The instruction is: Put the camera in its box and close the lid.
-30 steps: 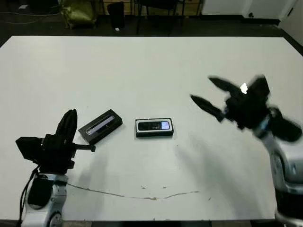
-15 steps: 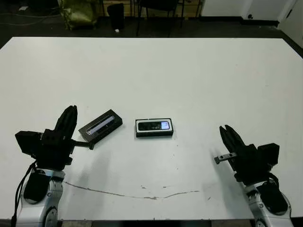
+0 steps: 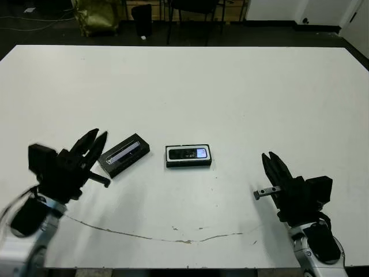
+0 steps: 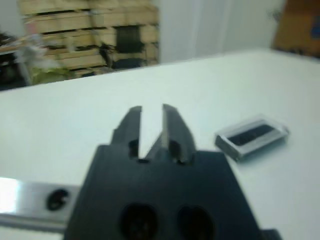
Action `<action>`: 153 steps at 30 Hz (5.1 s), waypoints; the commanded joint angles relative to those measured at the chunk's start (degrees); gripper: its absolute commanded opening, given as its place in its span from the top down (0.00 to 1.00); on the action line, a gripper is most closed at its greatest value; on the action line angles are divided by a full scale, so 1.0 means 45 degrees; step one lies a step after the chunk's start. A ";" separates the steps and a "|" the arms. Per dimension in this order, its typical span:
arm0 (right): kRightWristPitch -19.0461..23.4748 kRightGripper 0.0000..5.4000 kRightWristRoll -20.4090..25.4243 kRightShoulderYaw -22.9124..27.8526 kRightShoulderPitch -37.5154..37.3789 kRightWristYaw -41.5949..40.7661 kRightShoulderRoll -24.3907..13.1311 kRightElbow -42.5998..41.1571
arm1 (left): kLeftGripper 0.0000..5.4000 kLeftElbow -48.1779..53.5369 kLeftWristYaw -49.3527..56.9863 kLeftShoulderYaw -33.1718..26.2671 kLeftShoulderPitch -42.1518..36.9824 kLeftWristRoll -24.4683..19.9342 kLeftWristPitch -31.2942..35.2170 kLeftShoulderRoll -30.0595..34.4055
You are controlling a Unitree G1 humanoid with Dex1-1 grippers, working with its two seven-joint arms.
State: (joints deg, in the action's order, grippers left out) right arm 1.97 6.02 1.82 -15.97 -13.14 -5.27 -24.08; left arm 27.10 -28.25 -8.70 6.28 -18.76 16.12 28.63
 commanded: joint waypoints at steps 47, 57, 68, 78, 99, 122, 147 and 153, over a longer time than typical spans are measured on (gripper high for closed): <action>0.1005 1.00 -0.0019 -0.0320 -0.0512 0.0613 -0.0288 -0.0514 | 0.00 -0.4510 -0.3853 0.3229 -0.3776 0.1965 0.1835 0.2499; 0.1200 1.00 0.0005 -0.0343 -0.0677 0.0709 -0.0293 -0.0655 | 0.00 -0.4917 -0.3755 0.3465 -0.3777 0.2473 0.1718 0.2386; 0.0826 1.00 0.0085 -0.0290 -0.0693 0.0494 -0.0398 -0.0433 | 0.00 -0.5452 -0.3730 0.3624 -0.3837 0.2615 0.2169 0.2135; 0.1117 1.00 0.0092 -0.0310 -0.0783 0.0640 -0.0336 -0.0650 | 0.00 -0.5630 -0.4039 0.3218 -0.4097 0.1174 0.4718 0.1753; 0.0802 1.00 0.0140 -0.0256 -0.0799 0.0488 -0.0383 -0.0420 | 0.12 -0.4575 -0.3551 0.4562 -0.3850 0.3317 0.3412 0.2426; 0.0924 1.00 0.0207 -0.0321 -0.0713 0.0521 -0.0354 -0.0436 | 0.59 -0.4730 -0.3998 0.3819 -0.4746 0.1793 0.5093 0.2303; 0.0926 1.00 0.0152 -0.0462 -0.1027 0.0542 -0.0369 -0.0473 | 0.59 -0.5670 -0.8041 0.7256 -1.2028 0.2819 0.4257 0.1335; 0.0501 1.00 0.0426 -0.0387 -0.1003 0.0338 -0.0349 -0.0140 | 0.59 -0.5209 -0.8067 0.7660 -1.1518 0.2941 0.4146 0.1268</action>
State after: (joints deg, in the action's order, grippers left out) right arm 4.11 7.31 -0.10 -19.92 -11.31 -6.74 -25.89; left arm 4.01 -64.05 24.64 -47.17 -6.17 34.85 34.32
